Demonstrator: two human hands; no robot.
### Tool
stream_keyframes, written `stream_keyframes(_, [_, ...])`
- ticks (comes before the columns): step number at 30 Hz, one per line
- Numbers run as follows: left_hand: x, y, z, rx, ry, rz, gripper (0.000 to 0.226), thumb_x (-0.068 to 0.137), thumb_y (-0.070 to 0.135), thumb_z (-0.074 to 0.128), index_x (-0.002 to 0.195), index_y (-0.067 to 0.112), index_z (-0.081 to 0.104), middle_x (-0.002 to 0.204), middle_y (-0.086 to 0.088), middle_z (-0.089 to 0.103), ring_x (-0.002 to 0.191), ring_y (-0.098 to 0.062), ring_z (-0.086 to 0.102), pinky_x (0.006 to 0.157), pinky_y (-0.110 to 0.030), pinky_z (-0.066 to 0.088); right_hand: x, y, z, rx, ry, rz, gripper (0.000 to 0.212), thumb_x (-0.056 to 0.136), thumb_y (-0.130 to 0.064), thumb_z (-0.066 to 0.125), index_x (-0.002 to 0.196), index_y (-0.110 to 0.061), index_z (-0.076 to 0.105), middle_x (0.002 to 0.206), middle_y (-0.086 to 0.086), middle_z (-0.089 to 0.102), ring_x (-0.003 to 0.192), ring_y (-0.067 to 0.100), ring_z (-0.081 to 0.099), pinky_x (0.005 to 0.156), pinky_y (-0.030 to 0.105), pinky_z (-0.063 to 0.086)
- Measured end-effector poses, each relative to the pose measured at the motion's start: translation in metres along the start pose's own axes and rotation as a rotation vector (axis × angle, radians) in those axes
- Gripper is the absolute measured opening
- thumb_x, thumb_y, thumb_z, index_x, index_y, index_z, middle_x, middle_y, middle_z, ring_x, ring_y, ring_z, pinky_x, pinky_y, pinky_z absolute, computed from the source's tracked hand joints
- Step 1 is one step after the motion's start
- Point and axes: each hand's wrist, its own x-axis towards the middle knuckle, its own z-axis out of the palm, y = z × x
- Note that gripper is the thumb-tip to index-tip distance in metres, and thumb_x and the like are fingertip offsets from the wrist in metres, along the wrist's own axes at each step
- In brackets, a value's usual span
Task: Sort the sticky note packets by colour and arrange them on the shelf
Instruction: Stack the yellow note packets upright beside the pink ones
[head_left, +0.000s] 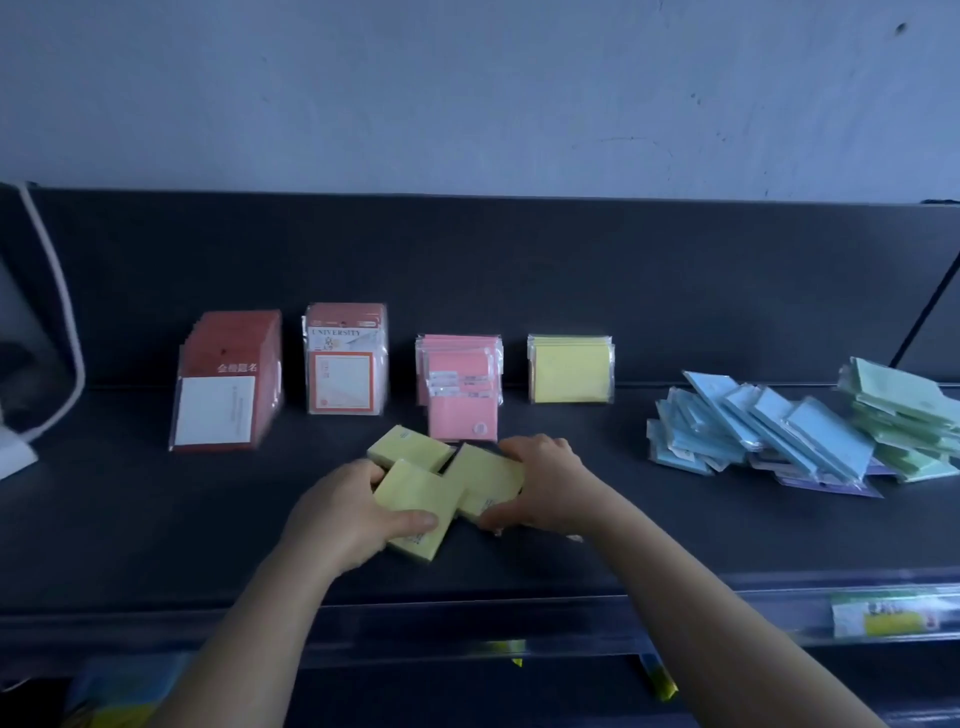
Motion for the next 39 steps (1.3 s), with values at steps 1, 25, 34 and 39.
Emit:
stream_keyframes(1, [-0.002,-0.002,0.0,-0.051,0.018,0.017,0.044,0.061,0.044,0.086,0.094,0.031,0.062,0.09,0.014,0.069,0.078,-0.009,0.067,0.074,-0.038,0.057,0.0,-0.002,-0.001,-0.009,0.002,0.009,0.095,0.061,-0.053,0.081,0.14,-0.023,0.038,0.129,0.002,0.04,0.124,0.025,0.032,0.101,0.037,0.036])
stream_keyframes(25, [-0.002,0.03,0.041,-0.837,0.092,0.23,0.022,0.092,0.013,0.063,0.112,0.022,0.06,0.104,0.007,0.071,0.098,-0.013,0.067,0.087,-0.034,0.053,-0.016,-0.006,0.019,1.004,0.226,0.064,0.031,0.095,-0.033,0.055,0.121,-0.019,0.047,0.108,0.002,0.067,0.097,0.024,0.066,0.088,0.049,0.054])
stream_keyframes(34, [0.044,0.093,0.076,-0.48,0.107,0.371,0.018,0.1,0.022,0.045,0.113,0.025,0.057,0.098,0.01,0.064,0.089,-0.012,0.06,0.07,-0.02,0.044,-0.013,0.066,-0.026,0.686,0.353,-0.038,0.032,0.083,-0.004,0.063,0.11,-0.018,0.059,0.1,0.001,0.07,0.093,0.017,0.068,0.088,0.044,0.054])
stream_keyframes(39, [0.088,0.126,0.097,-0.338,0.103,0.368,0.034,0.102,0.026,0.041,0.136,0.026,0.045,0.118,0.004,0.059,0.095,-0.012,0.059,0.076,-0.03,0.055,0.022,0.097,-0.042,0.533,0.428,0.06,0.025,0.085,-0.015,0.063,0.107,-0.014,0.054,0.095,-0.003,0.063,0.086,0.015,0.063,0.068,0.029,0.052])
